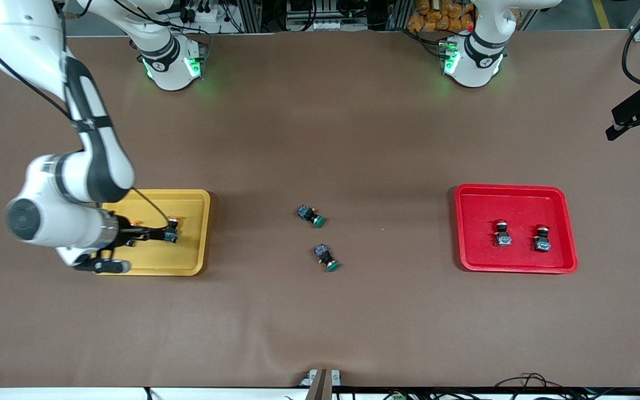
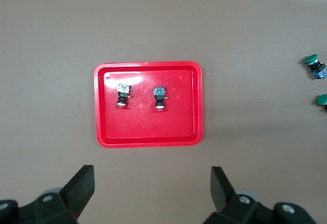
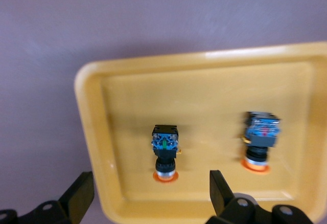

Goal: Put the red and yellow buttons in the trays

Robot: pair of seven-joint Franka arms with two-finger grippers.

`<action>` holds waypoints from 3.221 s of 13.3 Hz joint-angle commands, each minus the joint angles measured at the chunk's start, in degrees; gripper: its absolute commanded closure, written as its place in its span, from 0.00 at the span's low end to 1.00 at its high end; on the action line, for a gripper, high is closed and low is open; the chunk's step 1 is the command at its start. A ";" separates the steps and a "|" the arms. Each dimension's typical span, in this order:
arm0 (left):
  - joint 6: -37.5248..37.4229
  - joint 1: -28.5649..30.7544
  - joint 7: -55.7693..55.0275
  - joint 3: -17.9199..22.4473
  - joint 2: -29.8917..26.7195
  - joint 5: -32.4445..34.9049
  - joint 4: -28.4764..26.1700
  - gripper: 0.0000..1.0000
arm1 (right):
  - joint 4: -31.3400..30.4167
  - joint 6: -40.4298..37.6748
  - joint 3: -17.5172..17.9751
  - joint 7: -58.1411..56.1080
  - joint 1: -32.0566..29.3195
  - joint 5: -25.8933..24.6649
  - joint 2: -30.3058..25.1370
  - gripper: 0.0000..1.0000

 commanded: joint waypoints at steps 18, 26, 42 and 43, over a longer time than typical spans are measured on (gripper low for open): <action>-1.46 -0.82 -0.85 -0.05 1.43 0.92 2.67 0.00 | 9.28 -29.39 -0.47 -0.78 -2.72 -4.60 -26.35 0.00; -1.37 -0.73 -0.59 -0.14 1.43 0.83 2.75 0.00 | 6.01 -30.36 -3.98 -11.85 -3.16 -7.08 -30.95 0.00; -1.46 -1.08 -0.77 -0.66 2.40 3.64 4.69 0.00 | 3.20 -28.86 -3.63 -11.06 -2.63 -5.76 -32.44 0.00; -1.46 -1.17 -0.77 -0.66 2.40 3.64 4.77 0.00 | 2.59 -28.51 -3.63 -11.15 -2.63 -5.67 -32.70 0.00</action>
